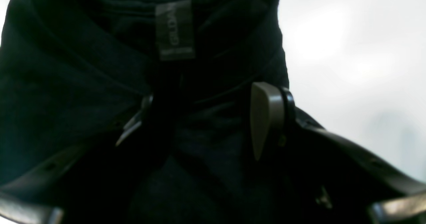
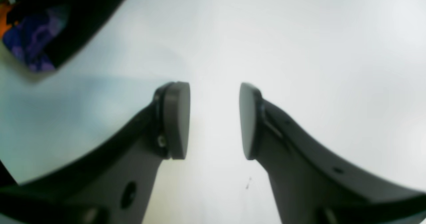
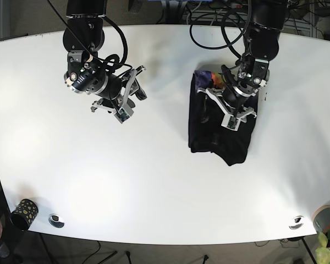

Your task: Fold the T-shirt properly

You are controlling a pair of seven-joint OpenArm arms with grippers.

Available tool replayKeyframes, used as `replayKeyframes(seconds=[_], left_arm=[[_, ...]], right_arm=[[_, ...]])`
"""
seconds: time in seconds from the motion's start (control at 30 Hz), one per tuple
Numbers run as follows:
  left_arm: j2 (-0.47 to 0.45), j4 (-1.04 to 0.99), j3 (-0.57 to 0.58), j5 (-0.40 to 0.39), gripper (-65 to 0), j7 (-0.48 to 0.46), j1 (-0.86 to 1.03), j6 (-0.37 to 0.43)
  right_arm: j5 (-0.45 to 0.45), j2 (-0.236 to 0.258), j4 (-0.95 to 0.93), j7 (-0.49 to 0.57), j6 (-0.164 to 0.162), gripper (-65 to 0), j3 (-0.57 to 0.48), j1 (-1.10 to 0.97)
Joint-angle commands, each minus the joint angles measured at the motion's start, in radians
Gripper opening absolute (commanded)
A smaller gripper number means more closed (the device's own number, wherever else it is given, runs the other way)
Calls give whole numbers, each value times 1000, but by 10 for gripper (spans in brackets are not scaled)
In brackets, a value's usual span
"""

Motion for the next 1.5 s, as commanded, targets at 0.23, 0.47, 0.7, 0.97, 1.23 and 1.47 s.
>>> replayKeyframes(seconds=[0.23, 0.47, 0.7, 0.97, 1.23, 1.47], left_arm=[[-216, -140, -184, 60, -318, 160, -1, -53], [-362, -375, -382, 65, -318, 108, -79, -211], [-511, -585, -401, 60, -317, -14, -125, -286], [-608, -608, -404, 58, -314, -34, -125, -343], [-670, -578, -453, 57, -314, -34, -147, -386], [-651, -407, -454, 57, -315, -29, -156, -426]], right_arm=[[13, 28, 54, 22, 1, -426, 4, 15], [13, 28, 111, 22, 1, -426, 4, 10], [13, 28, 145, 20, 1, -426, 4, 7], [13, 52, 145, 20, 1, -426, 1, 8], [4, 55, 158, 23, 1, -426, 4, 10], [3, 57, 157, 29, 1, -426, 4, 22]])
